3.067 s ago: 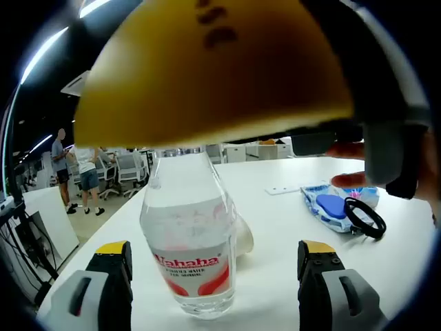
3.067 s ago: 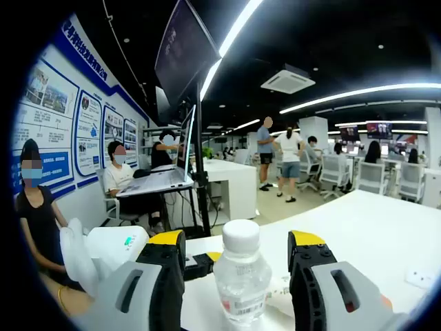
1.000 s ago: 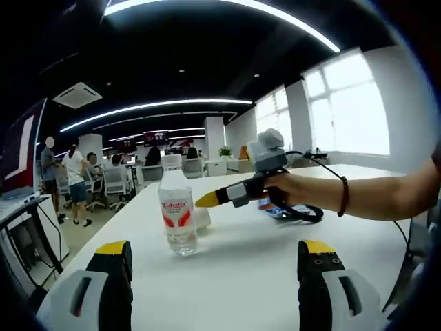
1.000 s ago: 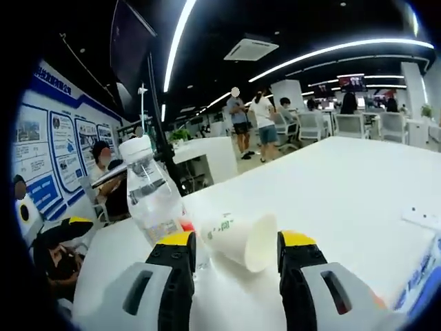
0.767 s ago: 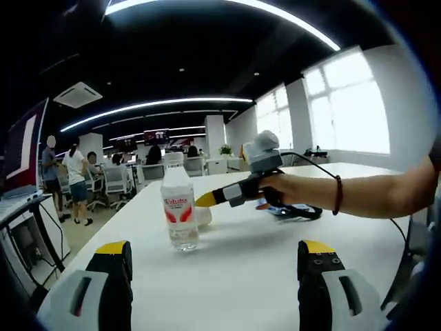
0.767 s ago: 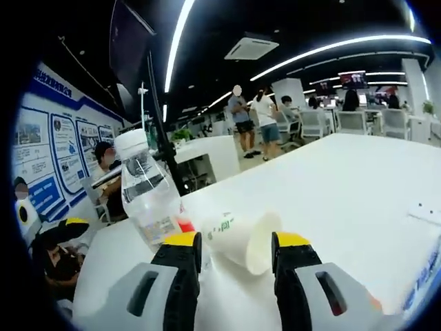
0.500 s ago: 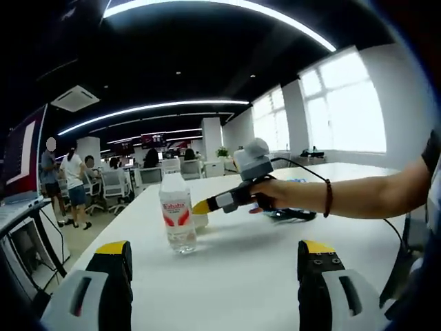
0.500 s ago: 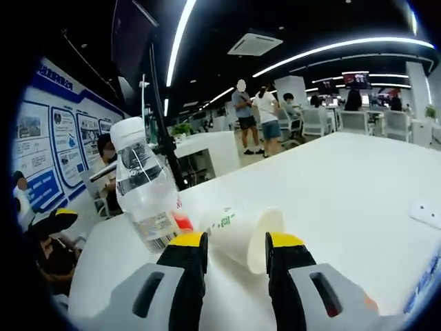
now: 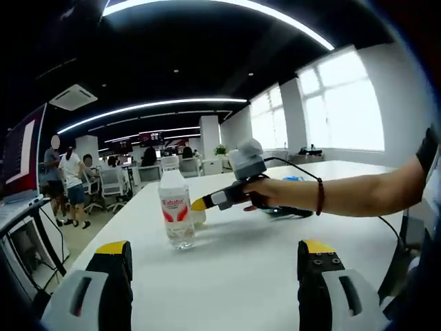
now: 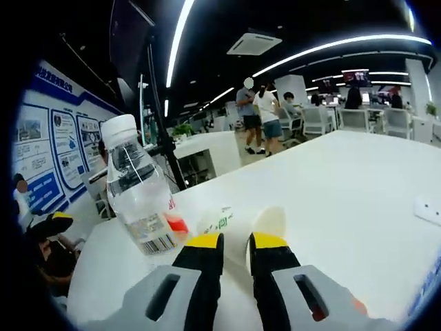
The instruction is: Arrange the tabletop items into an orderly group along one side of the table until the central work area is clear of visible clutter.
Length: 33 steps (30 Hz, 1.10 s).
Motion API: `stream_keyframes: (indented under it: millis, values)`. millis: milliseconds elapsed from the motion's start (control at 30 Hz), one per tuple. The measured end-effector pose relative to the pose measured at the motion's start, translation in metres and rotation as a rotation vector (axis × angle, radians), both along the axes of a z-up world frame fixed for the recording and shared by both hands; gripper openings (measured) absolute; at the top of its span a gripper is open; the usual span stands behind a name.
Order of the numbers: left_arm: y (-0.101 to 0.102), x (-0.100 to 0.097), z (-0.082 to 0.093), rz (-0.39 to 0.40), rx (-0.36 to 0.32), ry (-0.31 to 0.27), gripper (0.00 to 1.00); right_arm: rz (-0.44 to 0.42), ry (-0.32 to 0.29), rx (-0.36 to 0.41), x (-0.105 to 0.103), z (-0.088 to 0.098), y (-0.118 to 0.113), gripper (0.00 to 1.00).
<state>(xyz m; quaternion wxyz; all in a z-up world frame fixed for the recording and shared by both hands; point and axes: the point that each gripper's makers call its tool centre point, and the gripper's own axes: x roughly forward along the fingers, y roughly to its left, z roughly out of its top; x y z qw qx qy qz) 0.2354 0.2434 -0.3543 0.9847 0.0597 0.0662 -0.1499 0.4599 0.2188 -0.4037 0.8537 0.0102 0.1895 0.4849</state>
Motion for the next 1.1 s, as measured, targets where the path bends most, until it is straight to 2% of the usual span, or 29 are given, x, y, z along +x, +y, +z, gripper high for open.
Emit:
stream_keyframes:
  millis: [33,400,767,1100]
  values:
    - [0.001,0.000,0.001,0.002,0.000,-0.001,1.00,0.000,-0.008,-0.010,0.001,-0.001,-0.001,0.01]
    - [0.005,0.001,-0.001,0.012,0.004,0.004,1.00,0.002,0.003,0.007,0.002,0.003,-0.003,0.00]
    - [0.005,0.002,0.000,0.010,-0.001,0.000,1.00,0.004,-0.024,-0.028,0.003,0.013,-0.014,0.00]
    - [0.005,0.001,-0.001,0.006,0.007,0.004,1.00,-0.006,-0.026,-0.083,0.002,0.011,-0.023,0.00]
